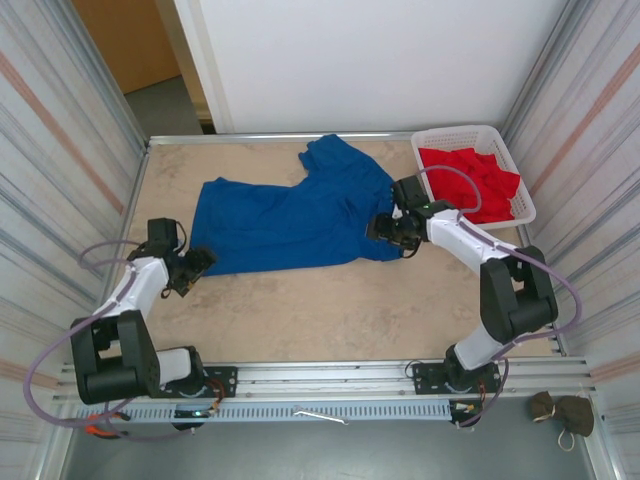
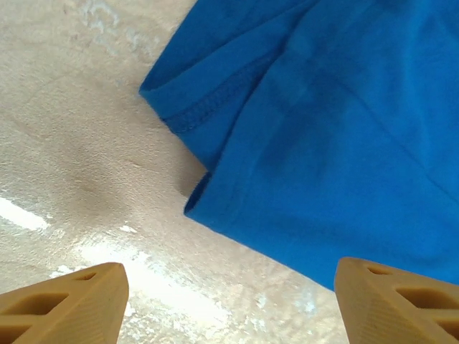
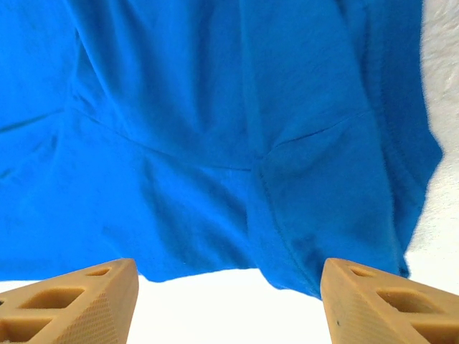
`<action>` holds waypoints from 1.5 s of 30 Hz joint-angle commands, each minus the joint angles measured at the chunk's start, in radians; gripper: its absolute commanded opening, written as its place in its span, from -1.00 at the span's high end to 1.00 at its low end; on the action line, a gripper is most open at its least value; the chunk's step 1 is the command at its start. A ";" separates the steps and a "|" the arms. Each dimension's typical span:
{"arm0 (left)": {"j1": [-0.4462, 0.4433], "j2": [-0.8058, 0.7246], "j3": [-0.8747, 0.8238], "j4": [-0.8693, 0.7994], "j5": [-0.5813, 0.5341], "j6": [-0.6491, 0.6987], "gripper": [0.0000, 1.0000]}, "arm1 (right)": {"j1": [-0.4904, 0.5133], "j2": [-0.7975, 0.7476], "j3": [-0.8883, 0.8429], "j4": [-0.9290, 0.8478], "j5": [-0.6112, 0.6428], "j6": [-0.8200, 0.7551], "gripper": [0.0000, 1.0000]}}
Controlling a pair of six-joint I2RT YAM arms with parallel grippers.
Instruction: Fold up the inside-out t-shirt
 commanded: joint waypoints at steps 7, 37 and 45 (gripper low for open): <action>-0.029 0.142 0.032 0.060 -0.036 0.019 -0.44 | 0.014 0.129 0.037 -0.010 0.140 -0.008 -0.02; 0.059 -0.306 -0.237 -0.015 0.133 -0.157 1.00 | -0.219 -0.750 -0.549 -0.282 -0.173 0.189 1.00; 0.024 -0.617 -0.302 -0.242 0.064 -0.304 0.97 | -0.197 -0.883 -0.553 -0.408 -0.137 0.261 0.25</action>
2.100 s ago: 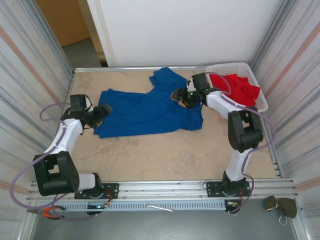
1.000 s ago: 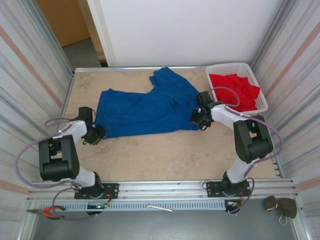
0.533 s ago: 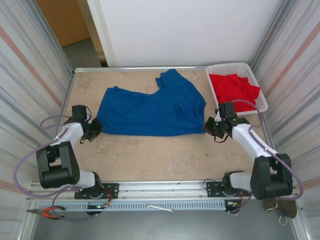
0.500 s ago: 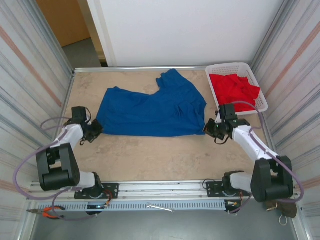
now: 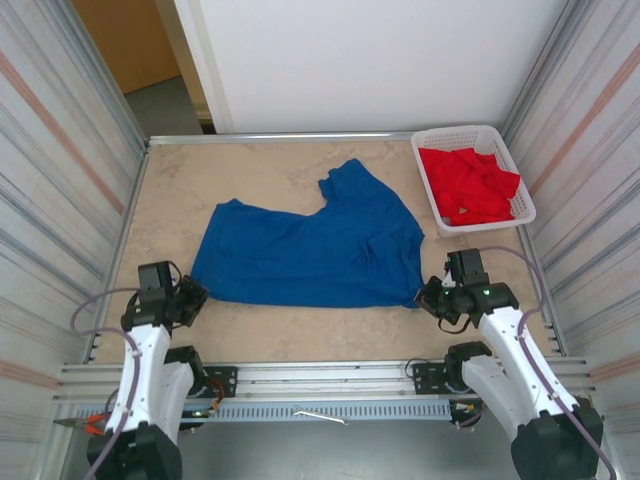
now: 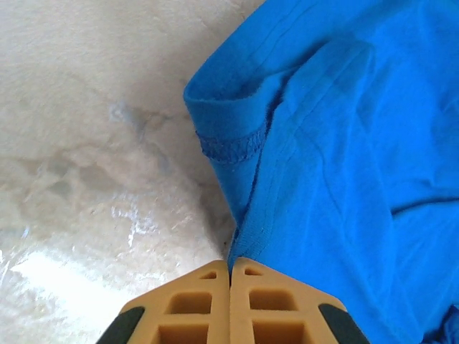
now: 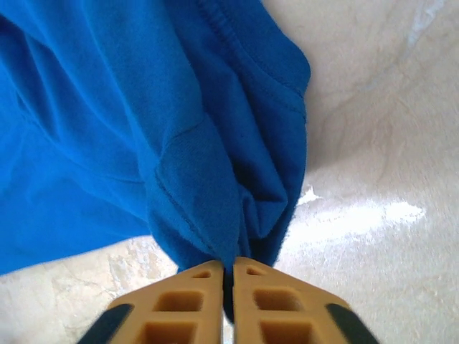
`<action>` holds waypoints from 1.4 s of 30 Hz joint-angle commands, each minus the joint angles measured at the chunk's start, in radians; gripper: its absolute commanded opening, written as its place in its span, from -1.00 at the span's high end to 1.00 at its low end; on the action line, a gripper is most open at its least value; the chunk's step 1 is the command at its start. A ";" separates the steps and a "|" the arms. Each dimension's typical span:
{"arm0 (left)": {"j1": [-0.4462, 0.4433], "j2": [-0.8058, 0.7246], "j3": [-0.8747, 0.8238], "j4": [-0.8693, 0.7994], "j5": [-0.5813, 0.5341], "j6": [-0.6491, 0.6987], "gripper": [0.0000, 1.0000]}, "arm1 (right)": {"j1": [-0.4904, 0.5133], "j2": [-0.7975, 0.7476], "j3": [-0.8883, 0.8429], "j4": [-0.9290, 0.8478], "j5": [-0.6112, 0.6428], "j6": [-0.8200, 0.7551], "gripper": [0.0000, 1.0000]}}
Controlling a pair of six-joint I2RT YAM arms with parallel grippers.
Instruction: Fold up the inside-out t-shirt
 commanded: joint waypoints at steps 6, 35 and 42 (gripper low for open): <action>-0.011 0.031 0.121 -0.067 -0.126 0.062 -0.14 | 0.004 -0.040 0.130 -0.083 0.057 0.027 -0.10; -0.226 1.503 1.389 -0.146 -0.221 0.738 -0.45 | 0.075 1.564 1.689 -0.010 0.113 -0.416 -0.20; -0.224 1.528 1.377 -0.136 -0.217 0.748 -0.46 | 0.079 1.803 1.938 -0.028 0.157 -0.447 -0.24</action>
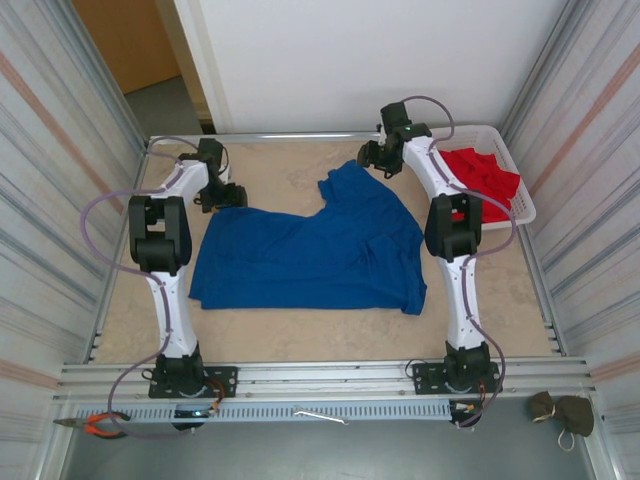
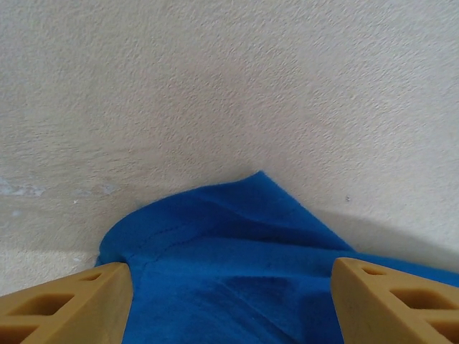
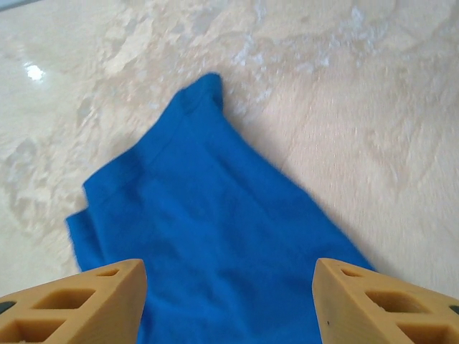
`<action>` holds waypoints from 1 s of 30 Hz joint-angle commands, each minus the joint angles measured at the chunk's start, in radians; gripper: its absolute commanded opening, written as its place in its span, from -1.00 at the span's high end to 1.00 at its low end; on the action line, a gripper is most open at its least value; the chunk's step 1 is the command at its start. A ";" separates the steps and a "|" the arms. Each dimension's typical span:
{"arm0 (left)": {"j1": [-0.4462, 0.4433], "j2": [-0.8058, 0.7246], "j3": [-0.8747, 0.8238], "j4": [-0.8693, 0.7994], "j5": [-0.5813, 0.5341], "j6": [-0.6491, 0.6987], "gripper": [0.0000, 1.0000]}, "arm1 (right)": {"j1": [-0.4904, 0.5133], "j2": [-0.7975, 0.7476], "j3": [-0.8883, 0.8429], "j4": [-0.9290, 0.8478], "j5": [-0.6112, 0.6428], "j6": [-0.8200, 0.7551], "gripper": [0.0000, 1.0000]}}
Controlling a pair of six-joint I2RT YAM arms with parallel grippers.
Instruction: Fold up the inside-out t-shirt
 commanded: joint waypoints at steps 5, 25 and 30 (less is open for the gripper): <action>0.010 -0.002 0.004 -0.013 0.001 0.026 -0.46 | 0.011 0.174 0.180 0.042 0.039 -0.055 -0.27; 0.056 -0.006 0.004 0.008 0.073 0.014 -0.47 | 0.045 0.318 0.298 0.175 -0.045 -0.050 0.02; 0.060 0.009 0.036 -0.004 0.087 0.016 -0.49 | 0.041 0.319 0.295 0.164 -0.066 -0.047 0.32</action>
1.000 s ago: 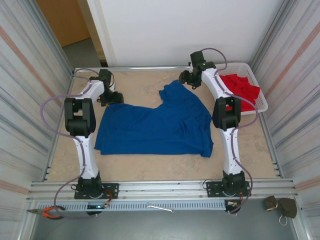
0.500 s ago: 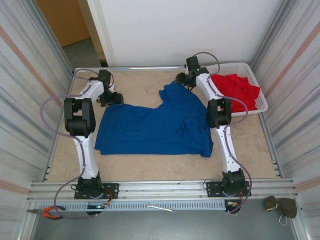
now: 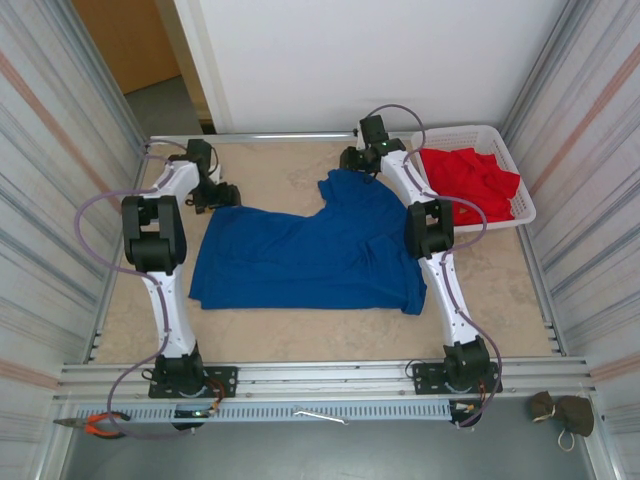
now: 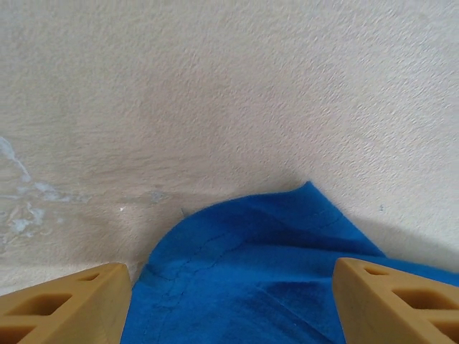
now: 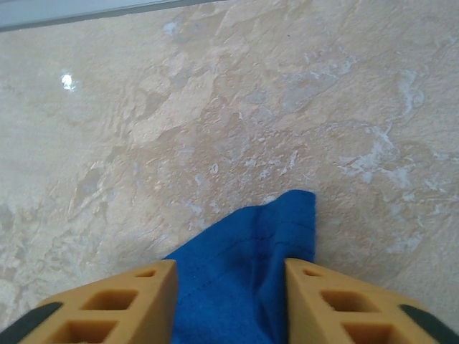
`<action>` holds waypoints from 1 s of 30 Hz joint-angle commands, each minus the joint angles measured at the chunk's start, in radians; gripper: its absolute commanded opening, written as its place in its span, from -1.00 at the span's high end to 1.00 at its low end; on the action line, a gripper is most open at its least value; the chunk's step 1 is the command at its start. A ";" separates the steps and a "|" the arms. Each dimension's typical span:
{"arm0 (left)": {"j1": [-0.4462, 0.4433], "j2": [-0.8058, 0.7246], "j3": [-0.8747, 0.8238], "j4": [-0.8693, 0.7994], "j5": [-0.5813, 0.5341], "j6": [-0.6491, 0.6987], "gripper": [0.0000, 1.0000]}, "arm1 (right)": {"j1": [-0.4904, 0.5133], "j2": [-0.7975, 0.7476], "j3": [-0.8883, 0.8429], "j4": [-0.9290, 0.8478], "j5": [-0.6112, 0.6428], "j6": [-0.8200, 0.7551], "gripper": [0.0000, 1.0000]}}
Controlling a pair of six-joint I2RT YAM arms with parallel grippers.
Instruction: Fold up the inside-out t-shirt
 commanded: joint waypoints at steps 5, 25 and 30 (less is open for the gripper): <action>0.002 0.014 0.044 -0.016 0.039 0.012 -0.49 | -0.014 0.012 0.019 -0.027 -0.033 -0.003 0.96; -0.047 0.077 0.071 -0.029 0.020 0.069 0.25 | -0.057 -0.195 -0.155 0.062 -0.135 0.052 1.00; -0.047 0.038 0.058 -0.010 0.028 0.048 1.00 | -0.060 -0.254 -0.209 0.086 -0.146 0.057 1.00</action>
